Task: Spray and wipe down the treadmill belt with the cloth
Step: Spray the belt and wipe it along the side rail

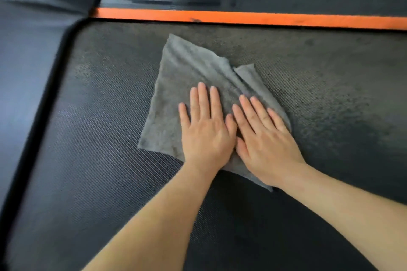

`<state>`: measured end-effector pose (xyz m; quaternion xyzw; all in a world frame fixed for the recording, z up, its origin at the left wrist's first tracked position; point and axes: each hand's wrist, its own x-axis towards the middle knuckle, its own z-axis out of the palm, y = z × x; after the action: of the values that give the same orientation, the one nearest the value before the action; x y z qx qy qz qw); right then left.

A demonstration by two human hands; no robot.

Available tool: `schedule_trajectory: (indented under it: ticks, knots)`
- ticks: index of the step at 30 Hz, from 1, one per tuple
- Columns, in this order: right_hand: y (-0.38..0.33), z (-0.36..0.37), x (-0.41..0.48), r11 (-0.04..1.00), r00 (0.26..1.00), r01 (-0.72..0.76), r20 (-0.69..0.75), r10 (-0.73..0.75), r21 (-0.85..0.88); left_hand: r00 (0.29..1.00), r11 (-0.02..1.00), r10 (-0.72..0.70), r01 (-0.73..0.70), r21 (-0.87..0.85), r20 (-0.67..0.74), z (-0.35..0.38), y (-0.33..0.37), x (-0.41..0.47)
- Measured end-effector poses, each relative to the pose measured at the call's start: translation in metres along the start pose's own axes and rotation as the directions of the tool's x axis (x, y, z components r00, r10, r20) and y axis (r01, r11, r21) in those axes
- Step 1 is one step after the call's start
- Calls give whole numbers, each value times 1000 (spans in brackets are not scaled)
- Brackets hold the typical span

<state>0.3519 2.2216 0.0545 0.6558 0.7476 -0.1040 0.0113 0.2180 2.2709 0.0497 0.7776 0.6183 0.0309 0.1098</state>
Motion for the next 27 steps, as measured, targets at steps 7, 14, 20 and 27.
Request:
schedule_trajectory:
  ticks: [7, 14, 20, 27]
  knots:
    - [89, -20, -129, 976, 963, -172, 187, 195, -134, 952, 959, 285, -282, -40, 113, 31, 109, -70]
    - [-71, 10, -34, 998, 997, -70, -42, 70, -4, 992, 990, -122, 124, -64, 28, -6, -44, -76]
    - [-143, 25, -22, 980, 980, 197, -41, -197, -6, 897, 897, -441, 440, -28, -18, -18, -108, -120]
    - [-50, 12, -117, 975, 976, 211, 74, -206, -68, 955, 954, -291, 295, -63, 64, 1, -11, -157]
